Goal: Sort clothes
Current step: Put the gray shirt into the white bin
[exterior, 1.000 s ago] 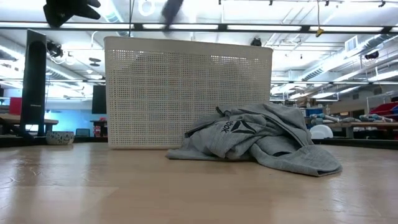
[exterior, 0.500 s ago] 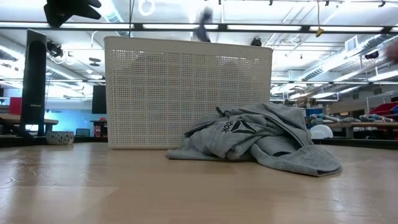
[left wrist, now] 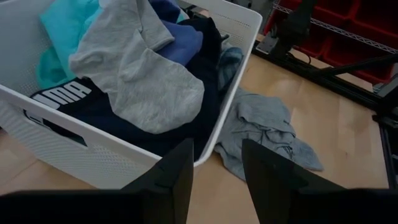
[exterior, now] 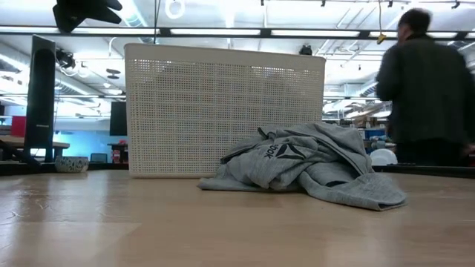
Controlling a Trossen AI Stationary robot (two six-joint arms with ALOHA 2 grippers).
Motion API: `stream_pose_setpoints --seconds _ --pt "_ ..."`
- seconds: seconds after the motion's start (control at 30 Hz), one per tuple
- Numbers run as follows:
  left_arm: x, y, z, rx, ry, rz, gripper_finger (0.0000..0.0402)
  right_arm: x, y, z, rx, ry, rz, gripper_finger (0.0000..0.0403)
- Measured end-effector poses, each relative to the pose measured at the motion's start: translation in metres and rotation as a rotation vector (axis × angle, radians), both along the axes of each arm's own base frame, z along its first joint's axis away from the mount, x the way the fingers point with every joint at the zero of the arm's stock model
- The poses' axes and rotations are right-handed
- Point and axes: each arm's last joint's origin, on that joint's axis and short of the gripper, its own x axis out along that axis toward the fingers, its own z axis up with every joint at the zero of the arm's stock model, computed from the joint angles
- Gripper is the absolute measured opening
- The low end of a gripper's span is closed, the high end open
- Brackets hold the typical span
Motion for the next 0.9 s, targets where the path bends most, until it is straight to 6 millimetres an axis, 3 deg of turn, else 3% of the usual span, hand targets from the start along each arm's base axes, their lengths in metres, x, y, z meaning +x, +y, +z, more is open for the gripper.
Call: stream_pose_setpoints --seconds 0.17,0.33,0.6,0.73,0.9 --pt "0.0 0.0 0.0 0.003 -0.001 0.005 0.0142 -0.027 0.042 -0.006 0.157 0.081 0.028 0.0197" --pt "0.0 0.0 0.0 0.008 -0.003 0.011 0.0142 -0.034 0.089 -0.032 0.153 0.177 -0.01 0.0188" --pt "0.0 0.001 0.0 0.01 -0.008 0.02 0.0142 -0.019 0.151 -0.125 0.108 0.221 -0.147 0.0188" --pt "0.0 0.0 0.001 -0.004 -0.018 0.025 0.0142 -0.011 0.162 -0.173 0.168 0.229 -0.235 0.0197" --pt "0.001 0.0 0.002 -0.046 -0.036 0.025 0.0142 0.001 0.166 -0.218 0.238 0.247 -0.269 0.023"
